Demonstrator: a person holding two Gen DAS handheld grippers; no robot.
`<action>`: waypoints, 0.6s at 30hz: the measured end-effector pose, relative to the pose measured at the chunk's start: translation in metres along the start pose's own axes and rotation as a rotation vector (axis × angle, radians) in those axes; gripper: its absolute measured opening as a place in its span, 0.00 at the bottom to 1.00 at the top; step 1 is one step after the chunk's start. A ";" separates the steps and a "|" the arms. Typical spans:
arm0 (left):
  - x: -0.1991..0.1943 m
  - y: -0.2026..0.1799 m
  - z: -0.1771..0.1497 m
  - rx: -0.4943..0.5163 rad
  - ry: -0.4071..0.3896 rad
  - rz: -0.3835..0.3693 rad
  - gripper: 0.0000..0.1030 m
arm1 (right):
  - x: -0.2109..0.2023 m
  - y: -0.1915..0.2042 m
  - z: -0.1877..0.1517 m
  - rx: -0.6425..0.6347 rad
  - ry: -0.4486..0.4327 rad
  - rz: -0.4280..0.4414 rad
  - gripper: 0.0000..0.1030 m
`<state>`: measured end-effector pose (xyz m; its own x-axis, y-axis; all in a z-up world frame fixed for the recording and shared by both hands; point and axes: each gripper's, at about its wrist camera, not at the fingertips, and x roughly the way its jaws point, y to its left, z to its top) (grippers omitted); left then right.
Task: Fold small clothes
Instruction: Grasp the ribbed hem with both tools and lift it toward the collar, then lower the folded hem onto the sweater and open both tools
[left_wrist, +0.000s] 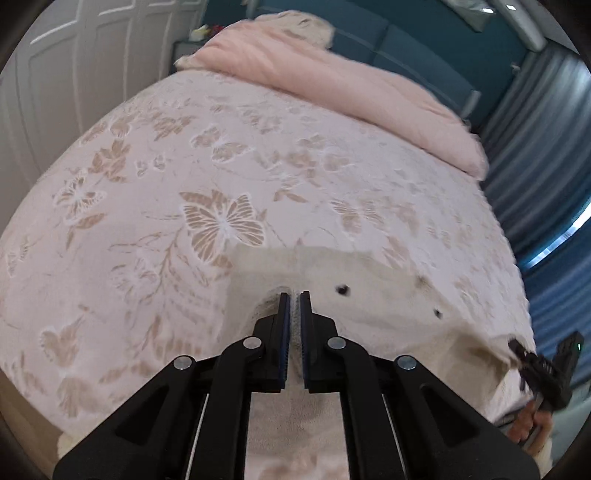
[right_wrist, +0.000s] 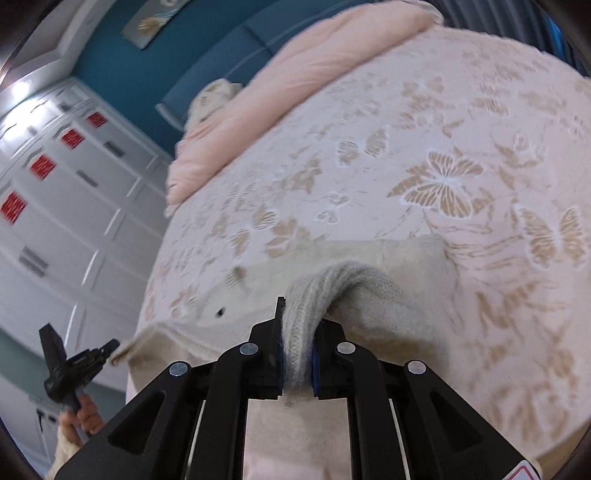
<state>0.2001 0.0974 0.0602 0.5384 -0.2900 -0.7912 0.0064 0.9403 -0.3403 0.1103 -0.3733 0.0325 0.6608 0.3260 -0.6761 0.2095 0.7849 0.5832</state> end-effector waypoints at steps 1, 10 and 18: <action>0.010 0.001 0.003 -0.004 0.010 0.011 0.04 | 0.014 -0.004 0.001 0.016 0.005 -0.011 0.10; 0.108 0.019 0.013 -0.015 0.101 0.165 0.08 | 0.057 -0.040 0.007 0.160 -0.007 0.007 0.30; 0.058 0.018 -0.006 0.054 -0.068 0.122 0.87 | 0.007 -0.032 -0.004 -0.008 -0.144 -0.157 0.72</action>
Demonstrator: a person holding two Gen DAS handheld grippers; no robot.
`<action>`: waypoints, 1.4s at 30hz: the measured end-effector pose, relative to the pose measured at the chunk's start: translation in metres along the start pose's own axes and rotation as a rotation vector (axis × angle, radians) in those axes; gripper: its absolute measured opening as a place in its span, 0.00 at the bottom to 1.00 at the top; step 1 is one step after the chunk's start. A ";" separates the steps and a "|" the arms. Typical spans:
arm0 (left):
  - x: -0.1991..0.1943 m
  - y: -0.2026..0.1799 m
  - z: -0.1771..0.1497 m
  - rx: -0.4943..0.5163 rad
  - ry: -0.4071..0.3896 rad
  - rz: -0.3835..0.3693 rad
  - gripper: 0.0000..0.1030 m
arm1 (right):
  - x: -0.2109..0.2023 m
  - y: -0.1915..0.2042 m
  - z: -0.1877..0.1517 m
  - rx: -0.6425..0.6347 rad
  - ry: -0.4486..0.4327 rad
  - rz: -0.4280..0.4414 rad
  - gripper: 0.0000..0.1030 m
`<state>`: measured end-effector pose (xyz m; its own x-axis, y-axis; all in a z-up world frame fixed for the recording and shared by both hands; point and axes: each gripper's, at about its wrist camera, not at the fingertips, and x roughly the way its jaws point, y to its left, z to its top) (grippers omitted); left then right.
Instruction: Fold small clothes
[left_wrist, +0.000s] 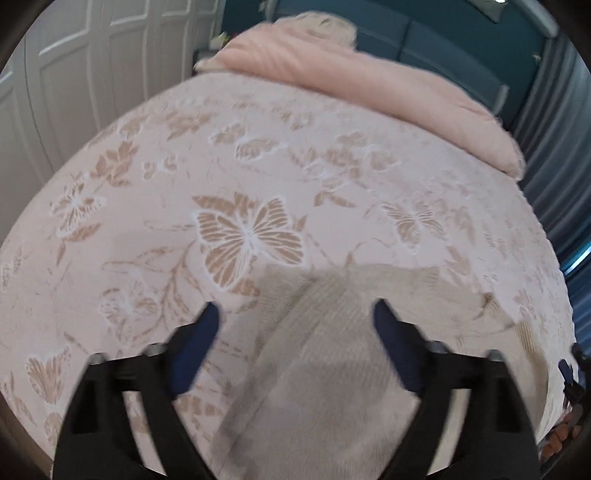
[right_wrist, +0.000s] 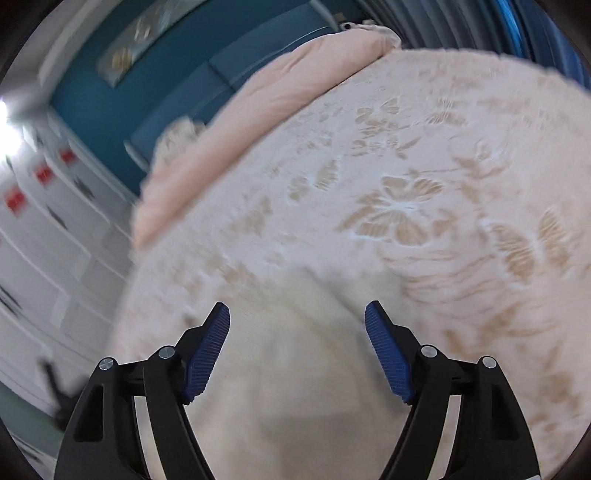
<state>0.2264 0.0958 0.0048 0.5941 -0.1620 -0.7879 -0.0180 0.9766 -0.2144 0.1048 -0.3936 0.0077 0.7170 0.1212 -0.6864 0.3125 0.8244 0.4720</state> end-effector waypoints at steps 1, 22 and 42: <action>0.004 -0.003 -0.002 0.024 0.017 -0.002 0.87 | 0.008 0.003 -0.003 -0.047 0.029 -0.037 0.72; 0.108 -0.004 0.025 0.001 0.228 0.095 0.09 | 0.083 -0.043 0.014 -0.017 0.157 -0.174 0.05; -0.023 -0.081 -0.042 0.117 0.143 0.131 0.58 | 0.050 0.171 -0.128 -0.284 0.268 0.160 0.18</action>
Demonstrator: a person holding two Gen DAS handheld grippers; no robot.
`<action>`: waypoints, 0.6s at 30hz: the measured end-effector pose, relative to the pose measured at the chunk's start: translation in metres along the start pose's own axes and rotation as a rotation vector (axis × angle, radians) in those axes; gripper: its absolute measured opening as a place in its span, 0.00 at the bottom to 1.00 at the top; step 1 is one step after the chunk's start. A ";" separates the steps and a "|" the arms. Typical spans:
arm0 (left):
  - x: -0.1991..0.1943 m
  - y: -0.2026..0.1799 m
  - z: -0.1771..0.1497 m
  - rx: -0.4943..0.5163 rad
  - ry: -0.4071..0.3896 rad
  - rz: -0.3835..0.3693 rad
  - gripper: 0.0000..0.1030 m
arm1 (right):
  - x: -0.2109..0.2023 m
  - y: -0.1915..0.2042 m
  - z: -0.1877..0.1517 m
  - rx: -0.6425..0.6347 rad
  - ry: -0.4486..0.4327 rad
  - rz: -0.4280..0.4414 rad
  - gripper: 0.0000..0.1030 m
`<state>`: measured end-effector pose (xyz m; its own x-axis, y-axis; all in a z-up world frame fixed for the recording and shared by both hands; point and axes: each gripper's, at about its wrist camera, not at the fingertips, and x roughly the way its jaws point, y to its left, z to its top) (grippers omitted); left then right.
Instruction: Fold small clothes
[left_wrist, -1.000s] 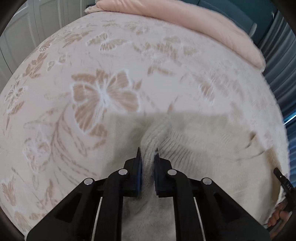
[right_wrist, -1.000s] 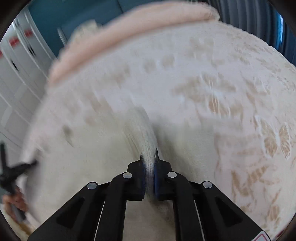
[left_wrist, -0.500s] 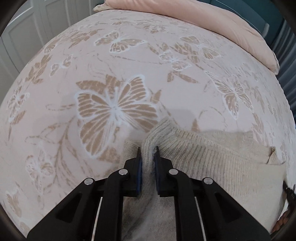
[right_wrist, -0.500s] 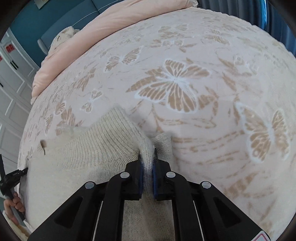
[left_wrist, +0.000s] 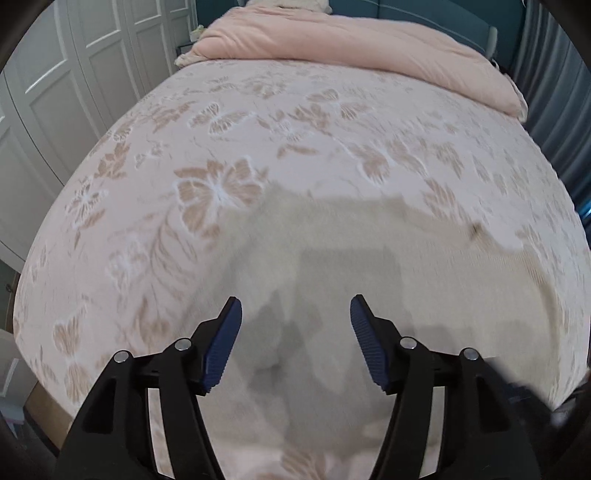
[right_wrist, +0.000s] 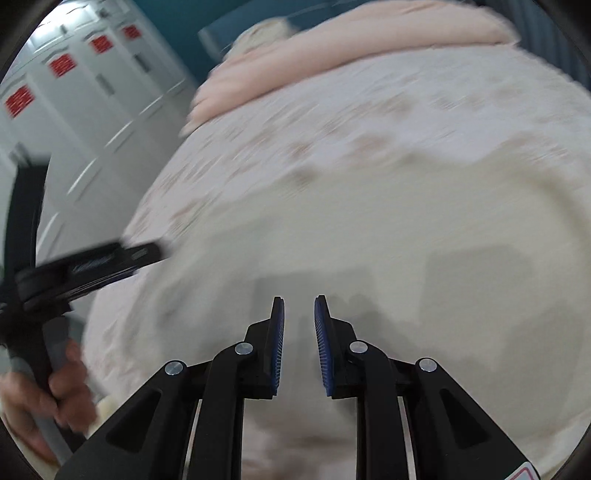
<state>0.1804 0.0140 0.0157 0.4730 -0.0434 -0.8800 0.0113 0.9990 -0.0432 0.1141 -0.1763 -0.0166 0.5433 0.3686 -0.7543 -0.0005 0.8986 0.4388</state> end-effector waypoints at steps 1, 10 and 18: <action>0.000 -0.002 -0.006 -0.002 0.009 0.003 0.58 | 0.009 0.011 -0.008 -0.012 0.022 0.011 0.17; 0.029 0.023 -0.047 0.004 0.097 0.089 0.58 | -0.036 -0.088 -0.026 0.094 -0.012 -0.244 0.06; 0.041 0.068 -0.056 -0.068 0.093 0.004 0.70 | -0.119 -0.195 -0.030 0.299 -0.093 -0.416 0.13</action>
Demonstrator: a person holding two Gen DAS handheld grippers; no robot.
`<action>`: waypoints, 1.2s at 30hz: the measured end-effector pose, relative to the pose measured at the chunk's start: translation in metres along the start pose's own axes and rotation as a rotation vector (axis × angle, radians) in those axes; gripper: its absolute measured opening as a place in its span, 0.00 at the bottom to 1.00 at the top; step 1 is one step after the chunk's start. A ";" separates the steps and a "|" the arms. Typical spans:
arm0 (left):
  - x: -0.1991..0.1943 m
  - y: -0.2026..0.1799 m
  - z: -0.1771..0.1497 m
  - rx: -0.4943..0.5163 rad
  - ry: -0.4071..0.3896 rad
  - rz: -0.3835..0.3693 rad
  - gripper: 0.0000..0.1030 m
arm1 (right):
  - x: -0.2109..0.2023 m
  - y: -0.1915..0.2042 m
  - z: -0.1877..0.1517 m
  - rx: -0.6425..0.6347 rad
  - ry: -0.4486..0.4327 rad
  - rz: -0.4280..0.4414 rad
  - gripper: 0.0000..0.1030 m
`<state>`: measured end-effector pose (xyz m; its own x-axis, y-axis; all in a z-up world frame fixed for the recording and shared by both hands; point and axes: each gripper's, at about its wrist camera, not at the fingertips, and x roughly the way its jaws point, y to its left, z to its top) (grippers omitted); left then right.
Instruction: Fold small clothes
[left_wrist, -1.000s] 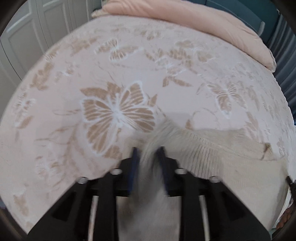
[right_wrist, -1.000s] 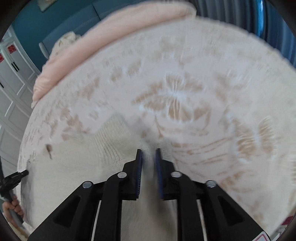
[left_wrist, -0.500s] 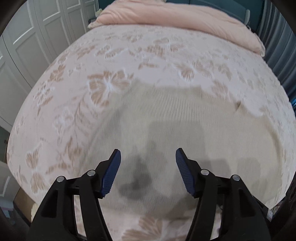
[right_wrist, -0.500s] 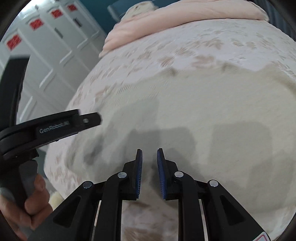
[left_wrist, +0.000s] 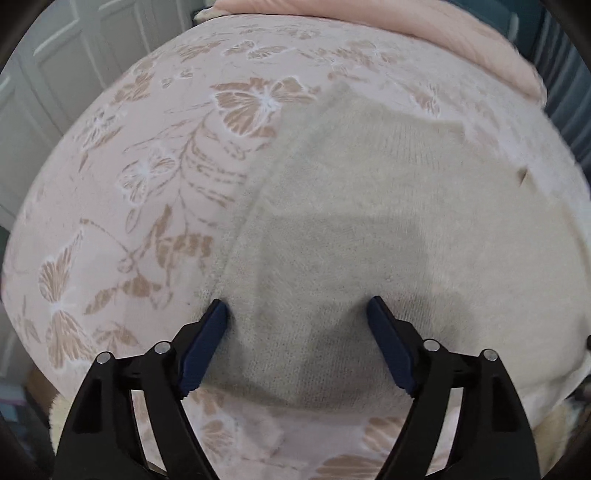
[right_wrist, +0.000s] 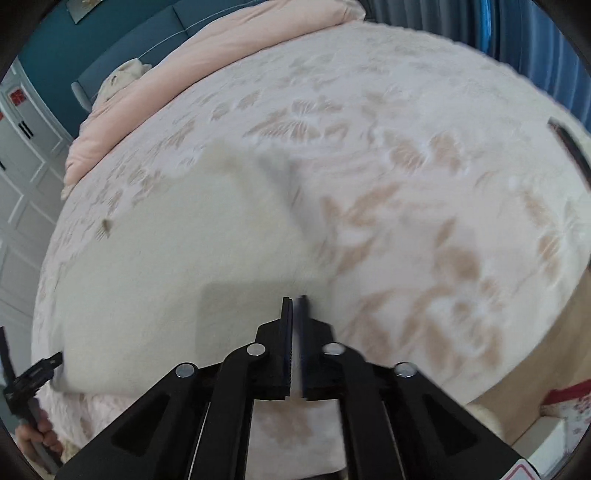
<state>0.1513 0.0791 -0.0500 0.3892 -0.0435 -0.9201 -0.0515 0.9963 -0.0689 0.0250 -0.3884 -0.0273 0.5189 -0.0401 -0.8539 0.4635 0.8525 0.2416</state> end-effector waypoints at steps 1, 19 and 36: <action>-0.005 0.002 0.006 -0.023 -0.012 -0.016 0.70 | -0.004 0.006 0.014 -0.020 -0.029 0.012 0.15; 0.071 -0.019 0.117 0.010 0.013 0.054 0.54 | 0.116 0.036 0.116 -0.081 0.072 -0.051 0.07; 0.018 -0.078 0.084 0.072 -0.008 0.000 0.53 | 0.083 0.201 0.010 -0.390 0.050 0.121 0.15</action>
<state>0.2398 0.0071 -0.0282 0.3967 -0.0427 -0.9169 0.0146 0.9991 -0.0402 0.1683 -0.2256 -0.0454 0.5128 0.0899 -0.8538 0.0891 0.9836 0.1570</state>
